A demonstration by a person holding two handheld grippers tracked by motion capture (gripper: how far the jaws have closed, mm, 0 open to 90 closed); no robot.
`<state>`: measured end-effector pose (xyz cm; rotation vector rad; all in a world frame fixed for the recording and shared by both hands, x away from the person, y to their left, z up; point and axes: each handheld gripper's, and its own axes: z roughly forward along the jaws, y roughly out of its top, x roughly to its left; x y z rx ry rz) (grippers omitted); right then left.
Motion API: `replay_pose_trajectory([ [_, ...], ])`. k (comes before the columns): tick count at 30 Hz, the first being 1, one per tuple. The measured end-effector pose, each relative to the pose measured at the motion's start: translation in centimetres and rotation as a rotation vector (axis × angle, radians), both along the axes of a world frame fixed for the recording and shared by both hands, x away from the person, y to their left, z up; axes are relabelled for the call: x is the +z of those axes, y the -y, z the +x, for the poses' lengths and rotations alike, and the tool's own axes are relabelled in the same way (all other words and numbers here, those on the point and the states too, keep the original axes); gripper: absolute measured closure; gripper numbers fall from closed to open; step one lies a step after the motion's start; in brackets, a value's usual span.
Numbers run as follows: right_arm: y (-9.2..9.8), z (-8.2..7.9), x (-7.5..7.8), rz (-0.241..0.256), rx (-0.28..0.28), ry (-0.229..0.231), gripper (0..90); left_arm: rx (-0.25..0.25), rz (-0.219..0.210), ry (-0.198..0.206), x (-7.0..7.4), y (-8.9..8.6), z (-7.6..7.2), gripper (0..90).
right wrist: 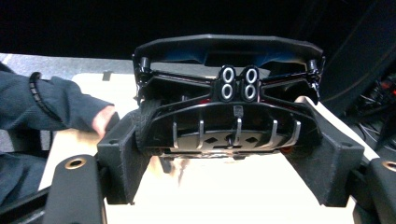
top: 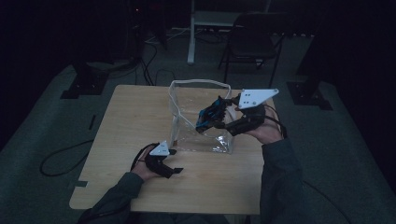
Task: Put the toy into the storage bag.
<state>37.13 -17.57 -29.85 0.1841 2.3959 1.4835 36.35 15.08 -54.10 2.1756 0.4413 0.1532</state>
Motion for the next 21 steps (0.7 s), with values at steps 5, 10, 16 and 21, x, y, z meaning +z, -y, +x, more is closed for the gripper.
replay_pose_trajectory([
  [5,0.9,1.3,-0.1,-0.008,-0.042,-0.008,25.7,-0.002,0.002,-0.002,0.0,0.0,0.0,16.0],
  [10,1.3,2.6,-0.2,-0.014,-0.065,-0.02,25.7,-0.003,0.002,-0.001,0.0,0.1,0.0,16.0],
  [16,1.2,3.7,-0.2,-0.034,-0.074,-0.024,25.7,0.0,0.001,-0.001,0.0,0.0,0.1,16.0],
  [21,1.2,4.9,-0.4,-0.048,-0.067,-0.044,25.7,-0.002,0.0,0.001,0.0,0.0,0.0,16.8],
])
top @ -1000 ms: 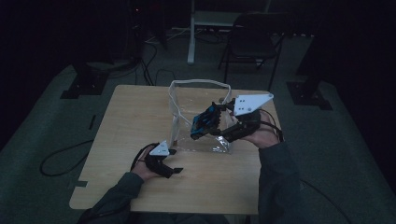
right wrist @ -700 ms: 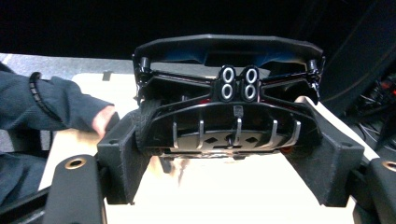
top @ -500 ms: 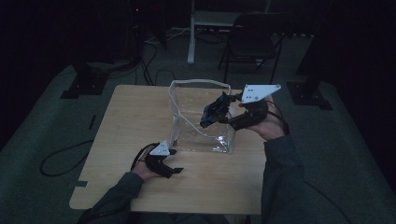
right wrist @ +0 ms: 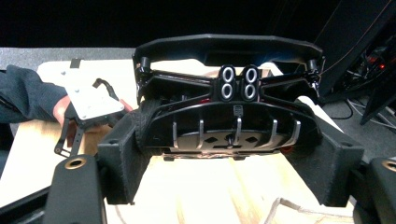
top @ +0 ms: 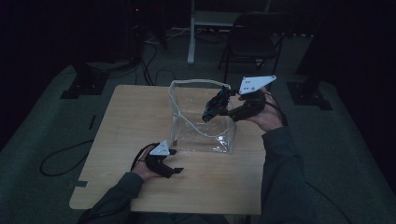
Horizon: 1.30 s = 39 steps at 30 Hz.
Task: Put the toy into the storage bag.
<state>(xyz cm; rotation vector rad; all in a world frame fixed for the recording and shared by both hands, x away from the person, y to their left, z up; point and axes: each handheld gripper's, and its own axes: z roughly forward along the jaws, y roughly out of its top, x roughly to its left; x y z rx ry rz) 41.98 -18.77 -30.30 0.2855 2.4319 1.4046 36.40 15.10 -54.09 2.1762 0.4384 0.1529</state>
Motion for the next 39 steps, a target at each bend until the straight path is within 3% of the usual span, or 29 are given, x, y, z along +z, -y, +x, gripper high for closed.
replay_pose_trajectory([
  [7,0.0,1.0,-0.3,-0.013,0.004,-0.015,25.6,0.0,-0.006,-0.005,0.0,0.0,0.0,18.3],
  [25,-0.7,4.1,-2.9,-0.064,-0.002,-0.074,25.7,0.015,-0.008,-0.008,0.0,-0.3,-0.3,18.4],
  [35,-0.6,6.5,-4.7,-0.111,-0.039,-0.125,25.7,0.013,-0.002,-0.01,0.0,-0.3,-0.2,18.3],
  [39,-0.6,6.8,-5.1,-0.139,-0.043,-0.137,25.7,0.012,-0.004,-0.01,0.0,-0.3,-0.2,18.3],
])
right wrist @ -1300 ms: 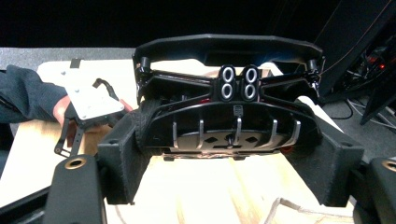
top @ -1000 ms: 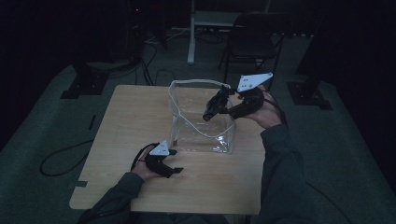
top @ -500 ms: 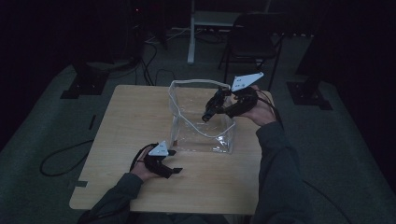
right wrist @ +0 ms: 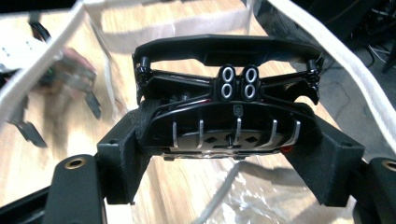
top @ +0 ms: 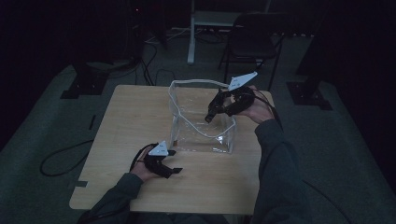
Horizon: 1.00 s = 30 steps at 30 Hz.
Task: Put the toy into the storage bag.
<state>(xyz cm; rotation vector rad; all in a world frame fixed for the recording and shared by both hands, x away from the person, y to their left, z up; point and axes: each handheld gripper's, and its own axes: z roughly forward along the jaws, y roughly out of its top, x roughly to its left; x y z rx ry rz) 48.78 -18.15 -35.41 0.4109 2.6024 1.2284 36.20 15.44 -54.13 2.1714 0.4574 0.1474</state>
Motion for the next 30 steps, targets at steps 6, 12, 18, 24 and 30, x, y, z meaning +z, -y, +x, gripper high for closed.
replay_pose_trajectory([
  [6,1.0,-0.1,0.0,-0.057,-0.016,0.005,25.7,0.001,-0.001,-0.002,0.0,0.0,0.0,18.3],
  [12,2.8,-0.2,0.2,-0.099,-0.049,-0.002,25.7,0.001,-0.003,-0.004,0.0,0.0,0.0,18.4],
  [18,4.9,-0.7,0.9,-0.093,-0.073,-0.008,25.7,0.003,-0.003,-0.008,0.0,0.0,0.1,18.4],
  [24,5.5,-0.8,1.2,-0.123,-0.054,-0.033,25.7,0.004,0.0,-0.003,0.0,0.0,0.0,18.3],
  [30,5.8,-0.9,0.3,-0.144,-0.048,-0.058,25.7,0.004,-0.001,-0.004,0.0,0.0,0.1,18.3],
])
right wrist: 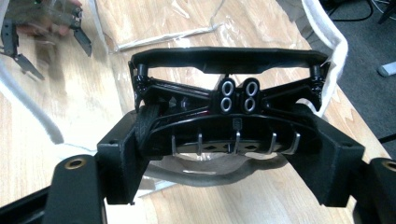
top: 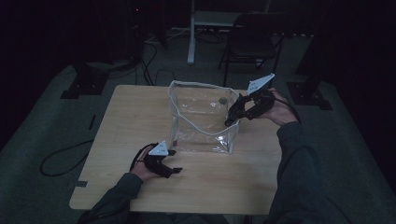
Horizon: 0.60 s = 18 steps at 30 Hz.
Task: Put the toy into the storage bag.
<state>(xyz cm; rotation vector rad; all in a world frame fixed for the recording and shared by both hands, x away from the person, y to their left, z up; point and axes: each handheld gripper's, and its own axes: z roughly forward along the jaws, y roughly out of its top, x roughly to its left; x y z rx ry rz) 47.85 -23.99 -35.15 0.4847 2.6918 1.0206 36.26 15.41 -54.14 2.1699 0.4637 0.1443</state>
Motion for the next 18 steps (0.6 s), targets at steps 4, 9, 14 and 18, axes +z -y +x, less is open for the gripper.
replay_pose_trajectory([
  [4,0.4,-0.1,-0.2,0.006,-0.004,-0.003,25.6,-0.001,0.005,0.004,0.0,0.0,0.0,18.3],
  [9,0.8,-0.2,-0.4,0.02,-0.009,-0.004,25.6,0.0,0.005,0.004,0.0,0.0,0.0,18.4],
  [14,1.4,-0.1,-0.6,0.038,-0.019,-0.014,25.6,0.001,0.005,-0.002,0.0,0.0,0.0,18.3],
  [18,1.7,-0.1,-0.6,0.038,-0.023,-0.024,25.5,0.001,0.008,-0.002,0.0,0.1,0.0,18.3],
])
